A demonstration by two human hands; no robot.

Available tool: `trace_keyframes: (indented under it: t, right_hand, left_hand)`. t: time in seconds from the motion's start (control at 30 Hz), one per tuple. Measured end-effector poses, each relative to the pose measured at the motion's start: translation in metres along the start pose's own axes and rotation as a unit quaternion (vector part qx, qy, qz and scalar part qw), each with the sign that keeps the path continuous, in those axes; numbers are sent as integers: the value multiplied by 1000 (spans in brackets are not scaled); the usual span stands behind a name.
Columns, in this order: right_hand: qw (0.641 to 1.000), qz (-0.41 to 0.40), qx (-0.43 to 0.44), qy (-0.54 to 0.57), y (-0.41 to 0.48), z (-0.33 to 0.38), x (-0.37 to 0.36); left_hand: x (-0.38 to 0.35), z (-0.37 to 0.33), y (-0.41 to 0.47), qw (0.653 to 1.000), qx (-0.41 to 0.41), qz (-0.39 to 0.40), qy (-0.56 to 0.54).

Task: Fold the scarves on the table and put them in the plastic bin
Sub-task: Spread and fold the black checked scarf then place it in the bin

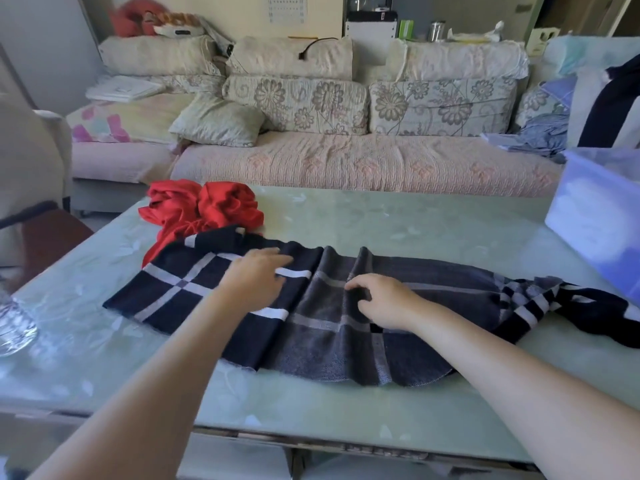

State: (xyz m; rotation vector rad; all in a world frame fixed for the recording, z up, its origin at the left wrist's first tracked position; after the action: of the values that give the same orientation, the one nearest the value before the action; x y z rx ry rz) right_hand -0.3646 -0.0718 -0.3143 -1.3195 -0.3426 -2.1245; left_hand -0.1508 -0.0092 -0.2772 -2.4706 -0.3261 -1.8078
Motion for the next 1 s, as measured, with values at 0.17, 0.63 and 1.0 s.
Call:
trace_keyframes:
  t: [0.17, 0.63, 1.0]
  right_hand:
    - [988, 67, -8, -139, -2, -13, -27]
    - [957, -19, -192, -215, -64, -131, 34]
    - [936, -136, -237, -223, -148, -207, 124]
  left_hand:
    - [-63, 17, -10, 973, 78, 202, 77]
    - [-95, -123, 5, 987, -109, 111, 39]
    - [-120, -207, 10, 987, -92, 98, 85]
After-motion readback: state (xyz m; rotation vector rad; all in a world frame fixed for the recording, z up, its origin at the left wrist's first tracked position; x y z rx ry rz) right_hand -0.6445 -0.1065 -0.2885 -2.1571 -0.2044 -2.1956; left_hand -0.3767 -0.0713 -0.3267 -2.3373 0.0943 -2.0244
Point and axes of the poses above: each hand's wrist, its own y-axis towards the middle knuckle, its own x-axis out of the back of the hand, z = x × y, the point moved 9 cm from there along y, towards the middle knuckle, and after that the axes turned 3 degrees about -y, right-handed, at the moved point
